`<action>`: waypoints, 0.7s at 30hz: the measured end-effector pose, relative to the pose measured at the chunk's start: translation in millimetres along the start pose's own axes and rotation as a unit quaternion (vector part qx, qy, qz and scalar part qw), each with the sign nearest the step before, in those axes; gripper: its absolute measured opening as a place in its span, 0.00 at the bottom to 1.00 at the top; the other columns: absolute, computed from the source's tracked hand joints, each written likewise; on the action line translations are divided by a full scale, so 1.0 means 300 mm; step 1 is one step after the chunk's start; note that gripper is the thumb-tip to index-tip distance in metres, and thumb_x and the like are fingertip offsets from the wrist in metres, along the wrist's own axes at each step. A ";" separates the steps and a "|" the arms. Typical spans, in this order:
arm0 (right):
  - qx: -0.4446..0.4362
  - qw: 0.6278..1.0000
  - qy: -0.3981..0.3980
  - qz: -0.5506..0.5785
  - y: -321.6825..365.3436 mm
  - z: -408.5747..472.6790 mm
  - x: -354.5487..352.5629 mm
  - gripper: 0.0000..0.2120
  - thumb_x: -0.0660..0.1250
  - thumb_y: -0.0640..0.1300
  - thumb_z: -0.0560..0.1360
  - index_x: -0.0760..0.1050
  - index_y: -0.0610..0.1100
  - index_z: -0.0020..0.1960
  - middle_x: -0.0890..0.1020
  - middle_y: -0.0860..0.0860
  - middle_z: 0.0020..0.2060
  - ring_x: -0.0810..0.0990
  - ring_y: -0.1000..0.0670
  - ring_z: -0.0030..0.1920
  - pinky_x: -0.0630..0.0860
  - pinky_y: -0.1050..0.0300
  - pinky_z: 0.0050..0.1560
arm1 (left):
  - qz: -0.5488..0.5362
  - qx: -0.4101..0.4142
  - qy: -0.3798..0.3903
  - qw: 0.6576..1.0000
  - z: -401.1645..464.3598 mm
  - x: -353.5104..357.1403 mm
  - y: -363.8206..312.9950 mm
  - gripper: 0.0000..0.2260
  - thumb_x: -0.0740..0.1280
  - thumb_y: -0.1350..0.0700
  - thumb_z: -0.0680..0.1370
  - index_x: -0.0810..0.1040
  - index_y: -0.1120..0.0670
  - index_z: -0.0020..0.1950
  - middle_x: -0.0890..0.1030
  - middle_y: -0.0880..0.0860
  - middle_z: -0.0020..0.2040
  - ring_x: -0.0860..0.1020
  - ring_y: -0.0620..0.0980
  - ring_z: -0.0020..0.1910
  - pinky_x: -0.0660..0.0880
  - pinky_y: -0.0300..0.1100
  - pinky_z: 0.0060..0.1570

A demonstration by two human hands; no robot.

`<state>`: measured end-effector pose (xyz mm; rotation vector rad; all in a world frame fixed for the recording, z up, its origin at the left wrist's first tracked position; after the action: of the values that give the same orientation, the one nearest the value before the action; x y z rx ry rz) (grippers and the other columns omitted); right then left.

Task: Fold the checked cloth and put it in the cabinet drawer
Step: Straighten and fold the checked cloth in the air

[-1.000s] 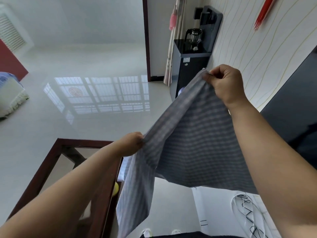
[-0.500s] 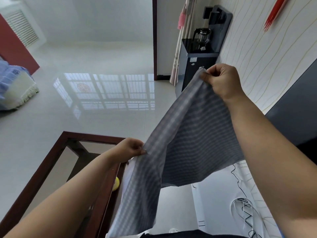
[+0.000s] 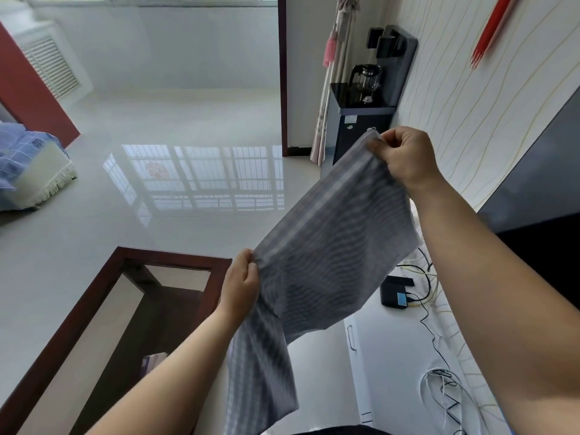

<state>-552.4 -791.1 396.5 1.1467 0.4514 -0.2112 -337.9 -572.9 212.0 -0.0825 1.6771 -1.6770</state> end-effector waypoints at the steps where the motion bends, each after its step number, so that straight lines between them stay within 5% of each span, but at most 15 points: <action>1: 0.005 1.000 -0.006 0.009 -0.007 0.001 -0.015 0.06 0.71 0.45 0.74 0.78 0.42 0.45 0.76 0.56 0.33 0.72 0.59 0.33 0.70 0.71 0.35 | 0.027 0.048 -0.013 0.998 -0.002 -0.009 -0.023 0.07 0.52 0.54 0.75 0.67 0.54 0.47 0.72 0.52 0.33 0.71 0.54 0.32 0.68 0.50 0.35; 4: 0.019 0.998 -0.007 0.058 -0.031 -0.006 -0.048 0.03 0.71 0.44 0.74 0.78 0.44 0.44 0.78 0.55 0.35 0.75 0.57 0.36 0.75 0.61 0.44 | 0.081 0.102 0.017 0.991 0.014 -0.022 -0.046 0.19 0.49 0.41 0.78 0.68 0.54 0.55 0.74 0.51 0.35 0.75 0.54 0.34 0.71 0.48 0.35; 7: 0.013 0.993 0.015 0.115 -0.035 -0.033 -0.040 0.04 0.70 0.41 0.74 0.76 0.48 0.46 0.77 0.54 0.35 0.76 0.54 0.38 0.76 0.57 0.46 | -0.029 -0.057 0.169 0.983 0.042 -0.029 -0.003 0.31 0.59 0.29 0.69 0.76 0.58 0.45 0.78 0.52 0.38 0.76 0.51 0.39 0.73 0.46 0.42; 10: 0.010 0.988 0.048 0.145 -0.037 -0.052 -0.025 0.12 0.69 0.42 0.75 0.72 0.46 0.57 0.78 0.52 0.36 0.77 0.52 0.41 0.75 0.60 0.46 | -0.235 -0.191 0.261 0.917 0.021 -0.043 0.031 0.21 0.71 0.40 0.69 0.81 0.58 0.44 0.82 0.56 0.41 0.81 0.49 0.39 0.79 0.40 0.39; 14: 0.036 0.990 0.015 0.132 -0.072 -0.027 -0.036 0.14 0.67 0.43 0.76 0.69 0.48 0.61 0.77 0.51 0.37 0.76 0.53 0.40 0.74 0.64 0.42 | -0.293 -0.172 0.204 0.918 0.015 -0.047 -0.018 0.12 0.70 0.48 0.75 0.79 0.57 0.41 0.80 0.53 0.38 0.79 0.47 0.36 0.78 0.37 0.36; 17: 0.062 0.996 -0.024 -0.060 -0.116 -0.003 -0.060 0.17 0.62 0.43 0.78 0.68 0.43 0.66 0.78 0.49 0.40 0.76 0.52 0.41 0.71 0.68 0.42 | -0.241 -0.130 0.157 0.949 0.023 -0.019 -0.112 0.11 0.64 0.56 0.80 0.77 0.55 0.38 0.76 0.52 0.35 0.74 0.48 0.36 0.72 0.38 0.37; 19: 0.060 0.953 -0.040 -0.295 -0.123 -0.008 -0.060 0.18 0.60 0.43 0.78 0.67 0.43 0.68 0.76 0.41 0.57 0.74 0.42 0.58 0.69 0.52 0.58 | -0.198 -0.109 0.160 0.961 0.027 0.013 -0.180 0.10 0.65 0.56 0.80 0.77 0.56 0.40 0.75 0.53 0.36 0.74 0.48 0.38 0.71 0.40 0.40; 21: -0.079 0.943 -0.033 -0.321 -0.037 -0.053 0.011 0.22 0.59 0.53 0.78 0.69 0.42 0.67 0.71 0.40 0.65 0.68 0.40 0.66 0.64 0.45 0.66 | -0.164 -0.088 0.182 0.966 0.026 0.056 -0.251 0.09 0.66 0.56 0.79 0.77 0.59 0.42 0.75 0.54 0.37 0.74 0.48 0.38 0.72 0.41 0.41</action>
<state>-557.6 -780.8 380.7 0.8017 0.7615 -0.7663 -379.6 -598.8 271.9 -0.1511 2.1861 -1.8626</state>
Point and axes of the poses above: each hand's wrist, its own z-axis towards the middle knuckle, its own x-axis out of the palm, y = z × x, the point moved 4 cm from there along z, towards the middle knuckle
